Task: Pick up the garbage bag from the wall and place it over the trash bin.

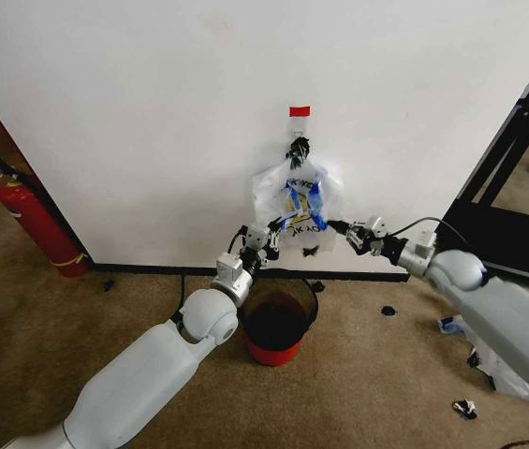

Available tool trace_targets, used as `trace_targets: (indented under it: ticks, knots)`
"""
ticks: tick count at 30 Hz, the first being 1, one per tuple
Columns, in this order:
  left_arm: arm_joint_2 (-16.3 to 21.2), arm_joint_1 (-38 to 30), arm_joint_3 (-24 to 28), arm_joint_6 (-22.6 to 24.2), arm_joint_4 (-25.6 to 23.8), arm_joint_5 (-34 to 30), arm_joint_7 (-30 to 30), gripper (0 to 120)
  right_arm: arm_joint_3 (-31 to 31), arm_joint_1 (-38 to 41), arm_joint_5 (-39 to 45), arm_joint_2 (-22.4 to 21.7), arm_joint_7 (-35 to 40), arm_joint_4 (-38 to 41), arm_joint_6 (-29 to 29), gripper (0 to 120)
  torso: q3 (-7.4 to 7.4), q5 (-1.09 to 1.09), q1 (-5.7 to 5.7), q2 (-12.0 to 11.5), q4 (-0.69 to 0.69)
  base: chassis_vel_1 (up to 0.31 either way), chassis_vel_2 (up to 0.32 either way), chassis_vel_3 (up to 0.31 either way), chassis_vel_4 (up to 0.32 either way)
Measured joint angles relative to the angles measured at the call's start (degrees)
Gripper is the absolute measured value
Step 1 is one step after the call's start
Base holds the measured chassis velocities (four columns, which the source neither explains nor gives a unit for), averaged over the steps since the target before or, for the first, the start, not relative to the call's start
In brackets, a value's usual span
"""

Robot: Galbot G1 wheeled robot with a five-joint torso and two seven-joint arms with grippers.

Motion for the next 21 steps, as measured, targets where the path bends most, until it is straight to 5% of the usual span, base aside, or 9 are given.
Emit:
trace_targets:
  ticks: [12, 21]
  knots:
    - [-0.9, 7.4, -8.4, -0.6, -6.8, -2.0, 0.2, 0, 8.2, -15.8, 8.6, 3.9, 14.2, 12.6, 5.2, 0, 0.00, 0.01, 0.00, 0.0, 0.00, 0.000, 0.000, 0.000, 0.000]
    - [0.0, 14.5, -13.7, -1.1, -10.4, -3.8, 0.5, 0, 15.5, -28.3, 3.3, 6.8, 11.7, 16.6, 4.7, 0, -0.01, 0.02, 0.00, 0.0, 0.00, 0.000, 0.000, 0.000, 0.000]
